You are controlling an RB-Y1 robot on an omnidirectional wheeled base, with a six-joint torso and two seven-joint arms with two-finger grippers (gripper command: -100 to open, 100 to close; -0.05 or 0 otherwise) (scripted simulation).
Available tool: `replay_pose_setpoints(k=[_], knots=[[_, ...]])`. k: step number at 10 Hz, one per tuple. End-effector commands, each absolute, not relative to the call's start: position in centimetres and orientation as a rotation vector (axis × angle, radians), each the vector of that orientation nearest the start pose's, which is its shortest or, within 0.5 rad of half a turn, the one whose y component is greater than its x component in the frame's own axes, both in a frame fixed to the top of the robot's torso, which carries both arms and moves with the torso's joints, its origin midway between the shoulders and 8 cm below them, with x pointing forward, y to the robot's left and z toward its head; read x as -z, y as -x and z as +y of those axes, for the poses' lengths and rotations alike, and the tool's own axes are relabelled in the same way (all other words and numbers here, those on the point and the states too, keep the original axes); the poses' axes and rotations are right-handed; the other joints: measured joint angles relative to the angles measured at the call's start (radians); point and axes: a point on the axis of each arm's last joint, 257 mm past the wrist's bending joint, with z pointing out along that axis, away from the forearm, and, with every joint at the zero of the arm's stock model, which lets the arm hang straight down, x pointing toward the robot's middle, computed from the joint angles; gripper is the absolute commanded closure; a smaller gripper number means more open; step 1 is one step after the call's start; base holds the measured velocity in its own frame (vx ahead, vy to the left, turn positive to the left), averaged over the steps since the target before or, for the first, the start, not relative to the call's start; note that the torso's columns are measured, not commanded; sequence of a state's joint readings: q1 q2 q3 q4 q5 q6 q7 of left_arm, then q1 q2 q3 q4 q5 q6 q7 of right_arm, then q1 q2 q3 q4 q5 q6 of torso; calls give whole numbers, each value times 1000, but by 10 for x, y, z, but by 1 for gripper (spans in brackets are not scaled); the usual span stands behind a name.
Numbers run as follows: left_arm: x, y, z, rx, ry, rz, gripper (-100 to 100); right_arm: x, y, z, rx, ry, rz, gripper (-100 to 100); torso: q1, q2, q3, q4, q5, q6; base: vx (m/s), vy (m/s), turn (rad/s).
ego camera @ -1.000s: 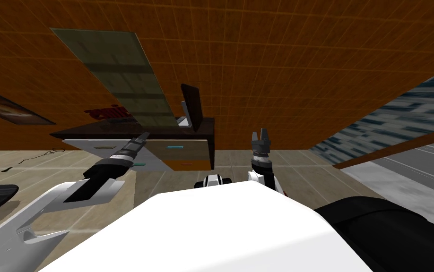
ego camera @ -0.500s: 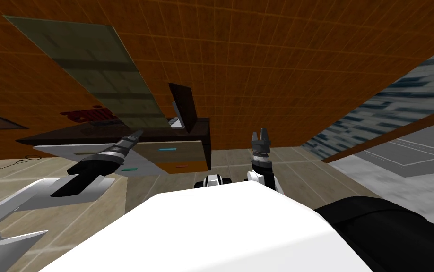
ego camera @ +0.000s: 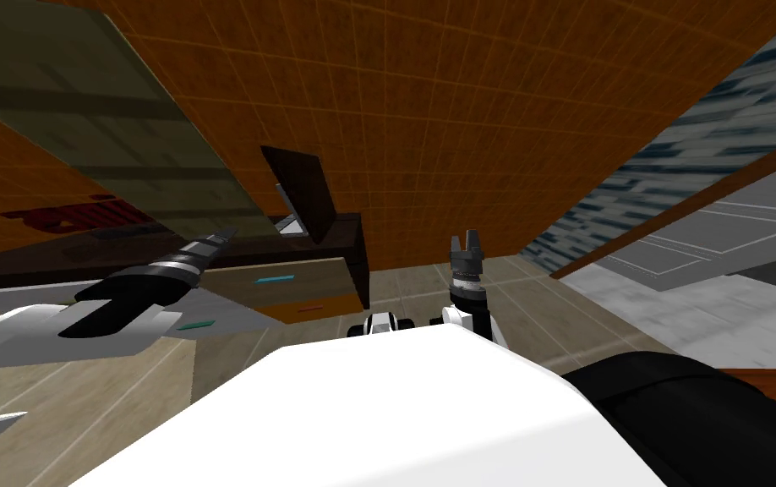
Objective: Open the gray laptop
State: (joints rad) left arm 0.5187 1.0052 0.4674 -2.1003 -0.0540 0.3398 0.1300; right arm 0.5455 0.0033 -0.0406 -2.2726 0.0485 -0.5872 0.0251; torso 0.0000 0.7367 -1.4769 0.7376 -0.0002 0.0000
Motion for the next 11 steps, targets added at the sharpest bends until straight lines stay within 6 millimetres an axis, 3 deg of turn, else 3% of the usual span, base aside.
replay_pose_setpoints(k=[1,6,11], knots=[[-7,-427,557,171,644,1411,-100,-23,-326,-288,-1203,-580,620,0,1,1,1,0,1,0,76,-83,-237],[-33,-427,595,98,724,1368,-100,-23,-326,-288,-1203,-580,620,0,0,1,1,0,0,0,91,-81,-182],[-61,-427,620,43,771,1320,-100,-23,-326,-288,-1203,-580,620,0,0,0,0,0,0,0,68,-51,-142]])
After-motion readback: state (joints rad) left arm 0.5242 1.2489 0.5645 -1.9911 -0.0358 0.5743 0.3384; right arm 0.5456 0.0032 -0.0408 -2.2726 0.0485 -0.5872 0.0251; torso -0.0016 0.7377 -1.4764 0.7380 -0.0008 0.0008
